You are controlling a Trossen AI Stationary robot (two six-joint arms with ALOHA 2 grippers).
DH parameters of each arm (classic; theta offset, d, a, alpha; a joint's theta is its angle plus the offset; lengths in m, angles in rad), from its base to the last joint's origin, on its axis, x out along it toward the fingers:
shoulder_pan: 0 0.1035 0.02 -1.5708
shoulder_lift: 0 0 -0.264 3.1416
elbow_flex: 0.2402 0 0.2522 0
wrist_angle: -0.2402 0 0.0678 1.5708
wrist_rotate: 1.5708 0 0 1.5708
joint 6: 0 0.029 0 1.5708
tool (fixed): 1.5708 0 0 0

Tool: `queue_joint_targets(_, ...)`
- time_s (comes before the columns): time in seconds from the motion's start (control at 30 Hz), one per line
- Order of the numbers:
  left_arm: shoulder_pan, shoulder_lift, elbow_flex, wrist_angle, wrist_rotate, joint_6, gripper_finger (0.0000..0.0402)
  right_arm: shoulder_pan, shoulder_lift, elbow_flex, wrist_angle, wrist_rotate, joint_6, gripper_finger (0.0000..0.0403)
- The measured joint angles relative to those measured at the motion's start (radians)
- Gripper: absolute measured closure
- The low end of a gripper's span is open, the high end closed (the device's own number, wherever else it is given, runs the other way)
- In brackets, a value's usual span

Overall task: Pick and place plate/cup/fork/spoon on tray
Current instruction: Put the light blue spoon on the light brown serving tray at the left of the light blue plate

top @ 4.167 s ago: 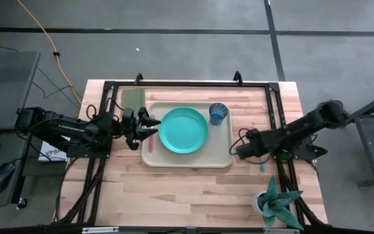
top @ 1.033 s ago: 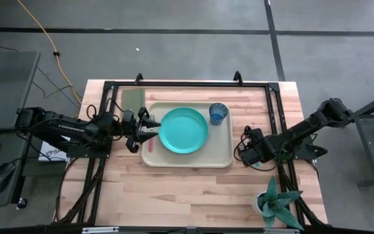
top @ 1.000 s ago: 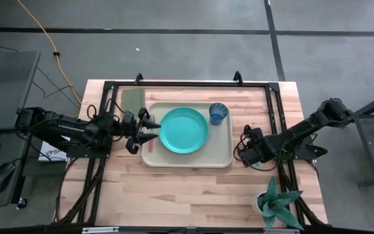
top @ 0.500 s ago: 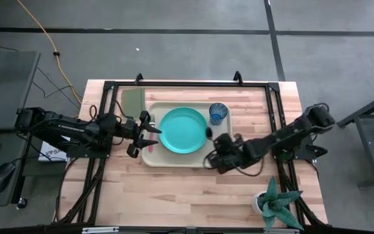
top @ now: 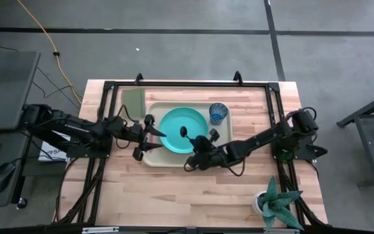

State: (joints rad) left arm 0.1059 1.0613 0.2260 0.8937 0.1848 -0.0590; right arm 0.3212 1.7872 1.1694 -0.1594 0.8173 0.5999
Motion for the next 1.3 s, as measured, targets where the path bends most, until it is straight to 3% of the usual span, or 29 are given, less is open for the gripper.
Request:
queue_joint_targets(0.13,-0.024,0.057,0.023,0.016,-0.062,0.010,0.0205,-0.003,0.013,0.000,0.076,-0.013,-0.053,0.0403)
queue_joint_targets(0.33,-0.037,0.148,0.073,0.004,-0.210,-0.002,0.0151,0.021,0.014,0.000,0.143,-0.001,-0.103,0.0403)
queue_joint_targets(0.53,-0.036,0.192,0.122,0.001,-0.348,-0.065,0.0110,0.028,0.014,0.000,0.138,0.082,-0.112,0.0403)
queue_joint_targets(0.63,-0.037,0.195,0.136,0.001,-0.353,-0.126,0.0106,0.020,0.014,0.000,0.136,0.118,-0.112,0.0403)
queue_joint_targets(1.0,-0.037,0.232,0.143,0.016,-0.487,-0.295,0.0106,-0.020,0.050,0.001,0.136,0.095,-0.111,0.0403)
queue_joint_targets(1.3,-0.042,0.317,0.151,0.105,-0.488,-0.358,0.0106,-0.055,0.078,0.001,0.133,0.045,-0.101,0.0403)
